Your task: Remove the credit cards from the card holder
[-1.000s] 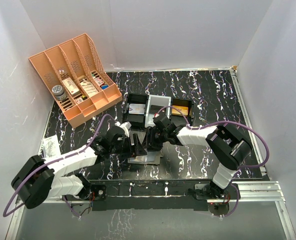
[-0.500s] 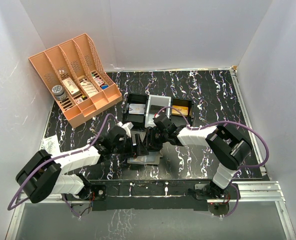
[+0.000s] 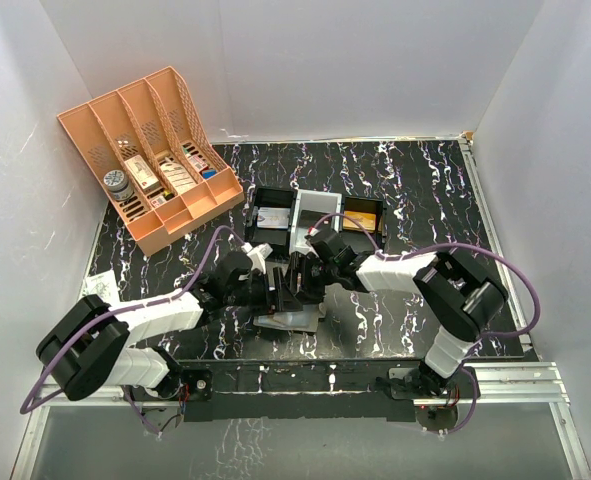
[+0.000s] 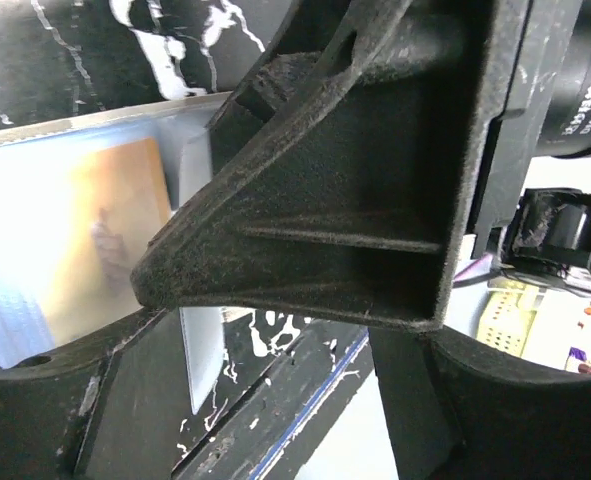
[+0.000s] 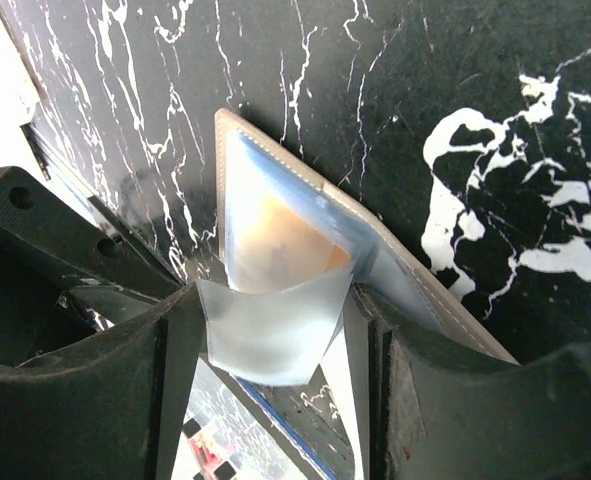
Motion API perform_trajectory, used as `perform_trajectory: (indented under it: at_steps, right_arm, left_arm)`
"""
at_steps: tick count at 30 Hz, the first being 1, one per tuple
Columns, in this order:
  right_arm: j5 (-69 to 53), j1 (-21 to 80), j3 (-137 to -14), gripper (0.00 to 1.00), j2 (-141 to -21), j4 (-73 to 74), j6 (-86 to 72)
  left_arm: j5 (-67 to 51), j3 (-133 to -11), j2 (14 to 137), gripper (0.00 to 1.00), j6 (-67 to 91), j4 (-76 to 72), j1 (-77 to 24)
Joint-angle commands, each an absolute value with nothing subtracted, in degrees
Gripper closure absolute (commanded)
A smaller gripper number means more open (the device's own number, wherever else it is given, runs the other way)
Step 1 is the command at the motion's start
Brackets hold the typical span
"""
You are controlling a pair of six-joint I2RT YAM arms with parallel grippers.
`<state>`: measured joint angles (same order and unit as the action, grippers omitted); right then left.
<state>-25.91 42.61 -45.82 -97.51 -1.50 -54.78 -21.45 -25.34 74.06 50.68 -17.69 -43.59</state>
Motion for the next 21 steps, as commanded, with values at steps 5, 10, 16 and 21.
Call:
perform_trajectory:
  at_steps: [5,10,16,21]
  right_arm:
    - [-21.03,39.98,-48.42,0.39,-88.35,6.59,-52.90]
    - [-13.62,37.22,-48.92,0.38,-84.66,15.35,-52.87]
    - [-14.98,36.45,-47.94,0.49,-81.65,14.39,-53.00]
    - [-18.50,36.54,-48.78,0.61,-81.97,12.62,-52.38]
  left_arm:
    - [-27.75,-28.01,75.79,0.39,50.54,-22.74,-43.50]
    - [-29.18,-28.45,80.38,0.39,51.55,-25.89,-44.59]
    - [-27.12,-29.36,86.41,0.40,51.76,-24.23,-46.15]
    - [-23.66,-30.06,85.76,0.42,51.51,-22.41,-47.15]
